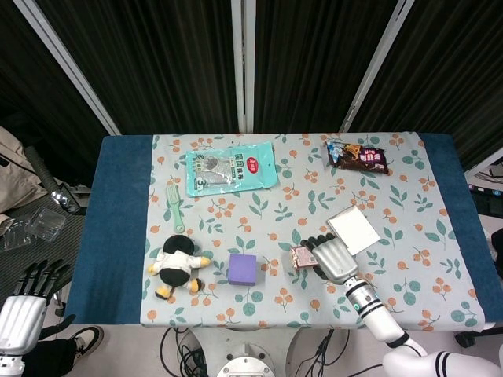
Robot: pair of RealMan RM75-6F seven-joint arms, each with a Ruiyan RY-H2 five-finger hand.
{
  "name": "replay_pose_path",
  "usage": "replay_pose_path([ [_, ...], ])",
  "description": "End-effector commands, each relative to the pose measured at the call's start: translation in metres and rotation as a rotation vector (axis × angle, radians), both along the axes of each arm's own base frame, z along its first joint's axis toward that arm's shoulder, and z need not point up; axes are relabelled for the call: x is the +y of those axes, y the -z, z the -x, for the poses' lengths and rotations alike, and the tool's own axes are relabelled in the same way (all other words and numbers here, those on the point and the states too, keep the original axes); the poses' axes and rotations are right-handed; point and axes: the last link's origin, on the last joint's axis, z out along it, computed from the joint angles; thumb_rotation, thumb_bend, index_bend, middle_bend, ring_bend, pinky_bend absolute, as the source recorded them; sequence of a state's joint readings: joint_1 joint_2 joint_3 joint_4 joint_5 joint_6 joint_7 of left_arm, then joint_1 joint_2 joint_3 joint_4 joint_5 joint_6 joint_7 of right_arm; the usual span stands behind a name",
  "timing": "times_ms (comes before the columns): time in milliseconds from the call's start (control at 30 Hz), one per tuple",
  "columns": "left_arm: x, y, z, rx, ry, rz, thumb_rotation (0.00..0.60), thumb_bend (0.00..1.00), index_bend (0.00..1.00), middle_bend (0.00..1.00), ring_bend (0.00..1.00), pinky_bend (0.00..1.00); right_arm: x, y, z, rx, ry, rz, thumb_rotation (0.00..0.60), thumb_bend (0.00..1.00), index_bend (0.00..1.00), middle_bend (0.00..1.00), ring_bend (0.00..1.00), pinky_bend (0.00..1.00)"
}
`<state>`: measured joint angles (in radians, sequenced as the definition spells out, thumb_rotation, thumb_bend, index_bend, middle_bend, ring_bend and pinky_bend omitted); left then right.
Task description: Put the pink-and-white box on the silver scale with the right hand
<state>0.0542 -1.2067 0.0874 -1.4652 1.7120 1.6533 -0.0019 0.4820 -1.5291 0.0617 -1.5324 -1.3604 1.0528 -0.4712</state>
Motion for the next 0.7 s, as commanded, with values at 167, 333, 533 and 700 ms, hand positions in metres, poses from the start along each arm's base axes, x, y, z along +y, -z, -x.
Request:
replay_pose_path([
  [167, 0.002, 0.002, -0.001, 0.0, 0.001, 0.006, 0.6, 0.11, 0.13, 0.06, 0.0, 0.08, -0.03, -0.042, 0.011, -0.013, 0.023, 0.154, 0.6, 0.31, 0.46, 0.48, 0.43, 0.48],
  [333, 0.002, 0.003, -0.001, 0.006, 0.0, 0.014, 0.6, 0.11, 0.13, 0.06, 0.0, 0.08, -0.049, -0.051, 0.034, 0.049, 0.096, 0.175, 0.6, 0.31, 0.46, 0.48, 0.43, 0.48],
  [533, 0.001, 0.004, 0.0, 0.008, -0.008, 0.017, 0.6, 0.11, 0.13, 0.06, 0.0, 0.08, -0.063, -0.051, 0.054, 0.083, 0.154, 0.196, 0.6, 0.31, 0.46, 0.48, 0.43, 0.48],
  [700, 0.003, 0.004, -0.001, 0.012, -0.003, 0.022, 0.6, 0.11, 0.13, 0.06, 0.0, 0.08, -0.065, -0.047, 0.063, 0.092, 0.184, 0.187, 0.6, 0.31, 0.46, 0.48, 0.43, 0.47],
])
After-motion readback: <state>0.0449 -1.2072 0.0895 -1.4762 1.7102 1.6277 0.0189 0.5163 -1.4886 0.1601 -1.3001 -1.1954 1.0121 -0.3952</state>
